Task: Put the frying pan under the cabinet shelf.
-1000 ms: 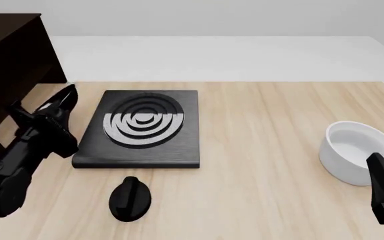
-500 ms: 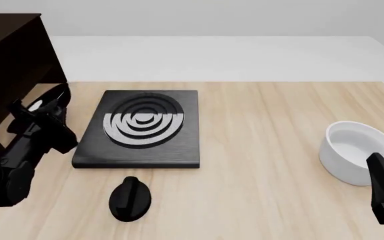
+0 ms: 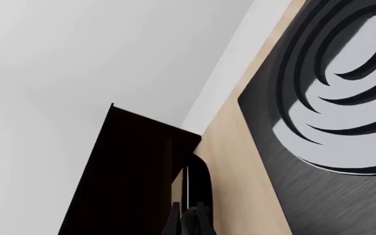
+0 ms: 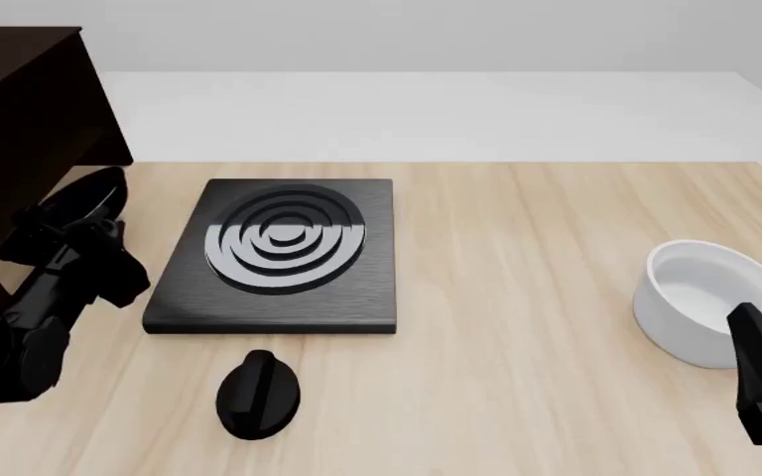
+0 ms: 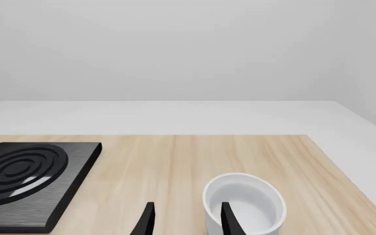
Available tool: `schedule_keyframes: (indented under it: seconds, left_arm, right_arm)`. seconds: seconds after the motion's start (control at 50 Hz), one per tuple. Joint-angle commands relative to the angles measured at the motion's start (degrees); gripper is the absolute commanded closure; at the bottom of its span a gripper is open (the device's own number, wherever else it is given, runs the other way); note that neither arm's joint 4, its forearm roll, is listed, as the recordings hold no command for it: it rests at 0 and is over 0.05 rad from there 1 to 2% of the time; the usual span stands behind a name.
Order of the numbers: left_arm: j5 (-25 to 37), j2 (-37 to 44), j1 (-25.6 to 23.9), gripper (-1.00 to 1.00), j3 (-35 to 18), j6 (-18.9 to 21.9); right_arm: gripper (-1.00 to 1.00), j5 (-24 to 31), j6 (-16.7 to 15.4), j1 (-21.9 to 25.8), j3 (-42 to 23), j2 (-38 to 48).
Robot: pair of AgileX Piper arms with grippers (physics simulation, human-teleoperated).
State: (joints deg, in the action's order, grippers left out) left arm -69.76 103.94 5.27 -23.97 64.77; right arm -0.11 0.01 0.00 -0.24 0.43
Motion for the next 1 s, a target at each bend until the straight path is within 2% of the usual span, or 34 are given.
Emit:
schedule_keyframes:
  seconds: [0.02, 0.68, 1.0]
  left_arm:
    - [0.00, 2.57, 2.50, 1.00, -1.36, 0.30]
    - [-0.08, 5.69, 6.63, 1.00, -3.40, -0.56]
    - [0.20, 7.08, 7.86, 1.00, -4.30, 0.28]
  right_arm:
    - [-1.00, 0.00, -0.01, 0.00, 0.00, 0.00]
    - [-1.00, 0.00, 0.03, 0.00, 0.00, 0.00]
    - [-1.00, 0.00, 0.01, 0.01, 0.00, 0.00]
